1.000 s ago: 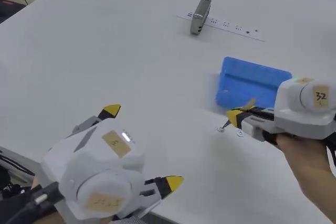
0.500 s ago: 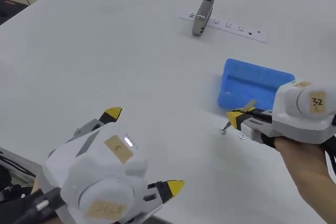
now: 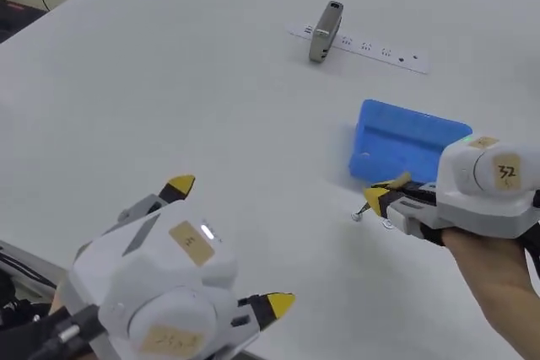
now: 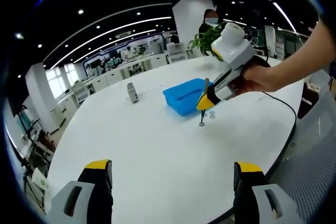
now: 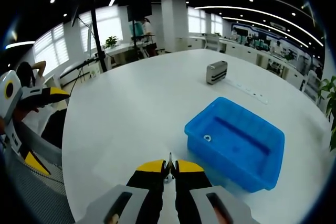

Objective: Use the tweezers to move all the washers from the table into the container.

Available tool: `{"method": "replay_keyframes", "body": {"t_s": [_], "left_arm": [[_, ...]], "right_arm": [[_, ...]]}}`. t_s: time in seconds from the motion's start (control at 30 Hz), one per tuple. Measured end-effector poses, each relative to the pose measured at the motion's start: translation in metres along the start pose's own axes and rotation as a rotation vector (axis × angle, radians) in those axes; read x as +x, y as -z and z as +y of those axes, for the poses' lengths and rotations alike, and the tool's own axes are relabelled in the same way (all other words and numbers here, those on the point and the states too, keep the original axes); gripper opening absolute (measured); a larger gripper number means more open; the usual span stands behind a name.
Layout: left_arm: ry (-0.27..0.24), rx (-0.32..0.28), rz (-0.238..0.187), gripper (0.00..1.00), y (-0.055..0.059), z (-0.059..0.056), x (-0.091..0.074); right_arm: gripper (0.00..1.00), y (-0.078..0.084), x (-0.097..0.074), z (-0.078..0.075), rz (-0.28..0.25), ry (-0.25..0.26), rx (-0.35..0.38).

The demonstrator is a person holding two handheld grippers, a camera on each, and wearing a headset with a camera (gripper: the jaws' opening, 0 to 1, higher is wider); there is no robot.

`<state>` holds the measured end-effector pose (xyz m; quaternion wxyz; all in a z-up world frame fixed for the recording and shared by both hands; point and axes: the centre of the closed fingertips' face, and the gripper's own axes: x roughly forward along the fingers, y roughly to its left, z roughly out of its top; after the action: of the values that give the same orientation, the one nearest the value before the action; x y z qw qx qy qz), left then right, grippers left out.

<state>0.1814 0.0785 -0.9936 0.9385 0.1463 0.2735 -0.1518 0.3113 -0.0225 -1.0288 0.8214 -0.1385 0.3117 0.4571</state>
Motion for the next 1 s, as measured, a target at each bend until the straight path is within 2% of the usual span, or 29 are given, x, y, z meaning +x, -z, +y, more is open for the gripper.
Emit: {"method": "replay_keyframes", "body": {"t_s": [0.37, 0.57, 0.9, 1.0], "left_arm": [[-0.004, 0.002, 0.003, 0.98, 0.001, 0.001, 0.000], [-0.005, 0.005, 0.002, 0.98, 0.001, 0.001, 0.000], [0.001, 0.006, -0.003, 0.99, 0.000, -0.001, -0.001], [0.008, 0.011, 0.011, 0.99, 0.002, -0.002, 0.000]], "right_arm": [[0.03, 0.004, 0.005, 0.003, 0.011, -0.003, 0.003], [0.02, 0.006, 0.006, 0.002, 0.057, -0.005, -0.022], [0.01, -0.001, -0.007, 0.000, 0.064, 0.004, -0.020], [0.01, -0.006, -0.013, 0.000, 0.061, 0.010, -0.028]]}}
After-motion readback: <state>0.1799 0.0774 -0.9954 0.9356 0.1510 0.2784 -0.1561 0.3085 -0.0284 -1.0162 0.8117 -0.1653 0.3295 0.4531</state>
